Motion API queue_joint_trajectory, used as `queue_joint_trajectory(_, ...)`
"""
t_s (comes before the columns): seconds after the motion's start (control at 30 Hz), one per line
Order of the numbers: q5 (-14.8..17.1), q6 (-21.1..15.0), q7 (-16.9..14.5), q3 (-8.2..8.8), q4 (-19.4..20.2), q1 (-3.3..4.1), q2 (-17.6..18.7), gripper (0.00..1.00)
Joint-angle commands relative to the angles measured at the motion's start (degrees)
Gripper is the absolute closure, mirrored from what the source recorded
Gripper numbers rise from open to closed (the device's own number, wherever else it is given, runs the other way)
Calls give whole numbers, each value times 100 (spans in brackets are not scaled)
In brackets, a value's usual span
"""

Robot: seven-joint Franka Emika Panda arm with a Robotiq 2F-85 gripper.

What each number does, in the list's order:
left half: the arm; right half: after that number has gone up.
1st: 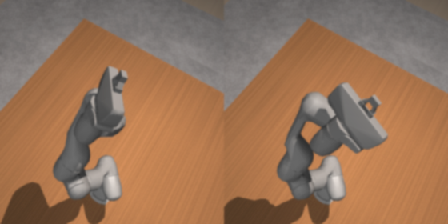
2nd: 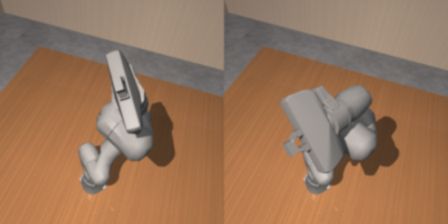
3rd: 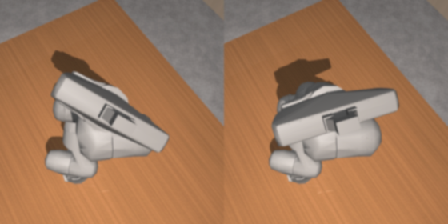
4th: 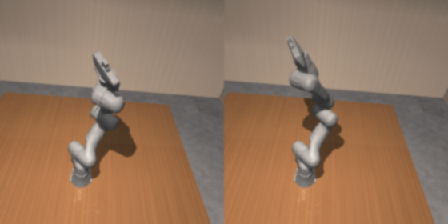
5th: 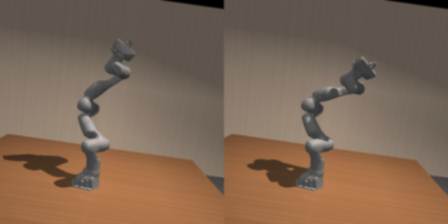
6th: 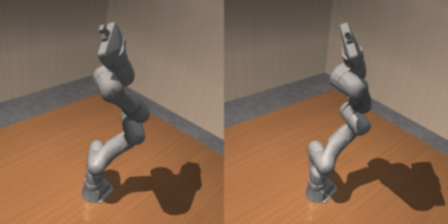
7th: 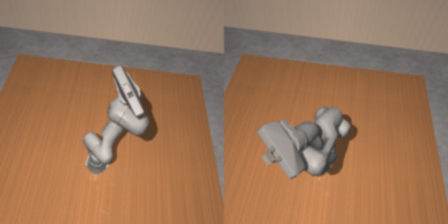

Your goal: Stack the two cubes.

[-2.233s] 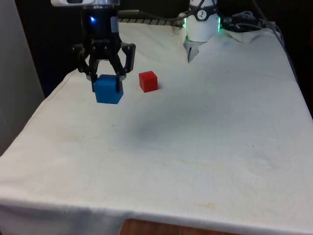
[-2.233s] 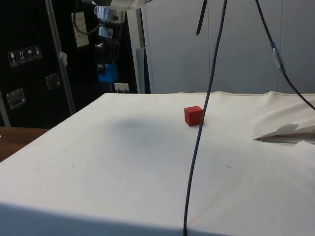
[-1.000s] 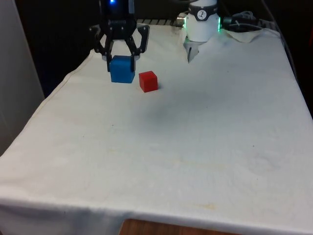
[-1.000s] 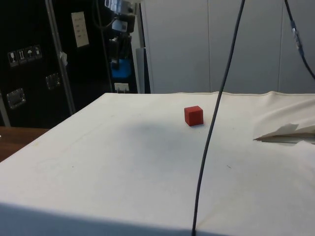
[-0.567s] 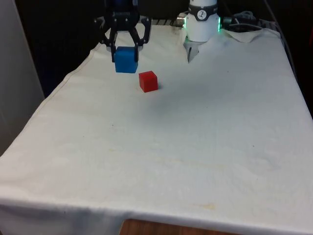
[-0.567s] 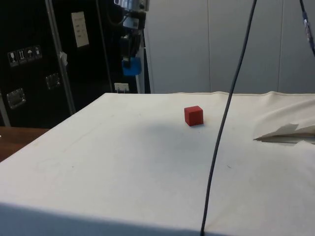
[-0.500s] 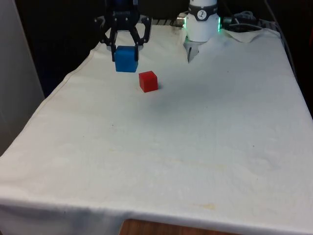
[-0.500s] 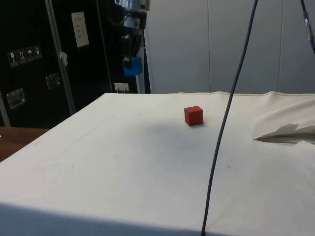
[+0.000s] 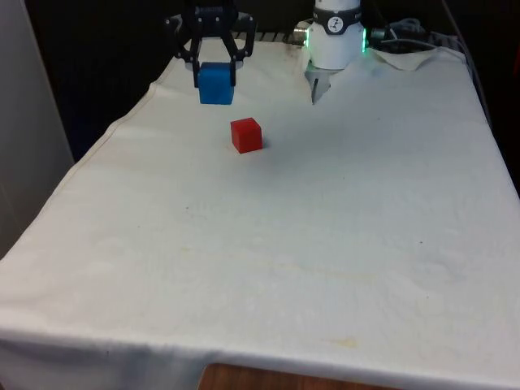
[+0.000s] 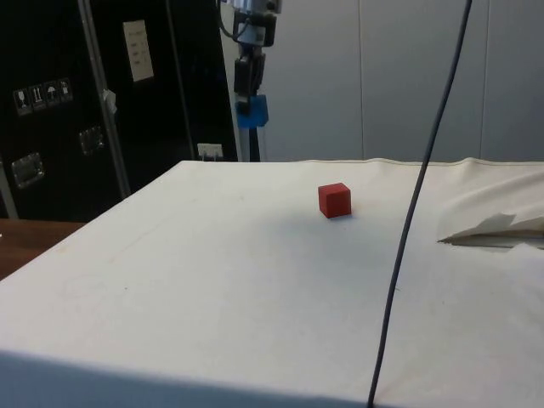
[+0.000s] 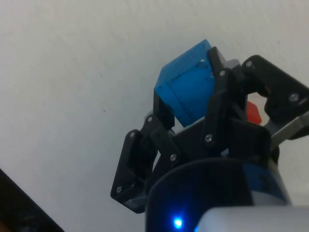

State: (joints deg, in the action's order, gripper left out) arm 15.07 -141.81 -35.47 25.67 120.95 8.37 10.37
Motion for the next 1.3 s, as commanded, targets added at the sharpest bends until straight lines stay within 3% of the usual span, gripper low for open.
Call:
queue_joint_trajectory(0.0, -103, -86, 11, 29, 120, 17, -86, 99)
queue_joint_trajectory(0.03, -17, 0, -17, 0, 46, 0, -40, 99)
queue_joint_trajectory(0.3, -309, -132, -34, 23, 539, -11, -441, 99)
queue_joint_trajectory(0.33, -218, -40, -69, 0, 487, -23, -407, 99)
queue_joint_trajectory(0.57, -498, -189, -40, 17, 934, -29, -768, 99)
queue_joint_trajectory(0.6, -384, -103, -92, 0, 848, -34, -705, 99)
queue_joint_trajectory(0.77, -642, -223, -40, 6, 1232, -46, -1031, 99)
queue_joint_trajectory(0.9, -705, -264, -34, 0, 1421, -57, -1192, 99)
queue_joint_trajectory(0.93, -596, -155, -92, 0, 1346, -52, -1146, 99)
queue_joint_trajectory(1.13, -762, -447, -34, -23, 1839, -74, -1501, 99)
queue_joint_trajectory(1.23, -647, -413, -103, -29, 1914, -57, -1558, 99)
queue_joint_trajectory(1.27, -768, -567, -46, -34, 2091, -86, -1673, 99)
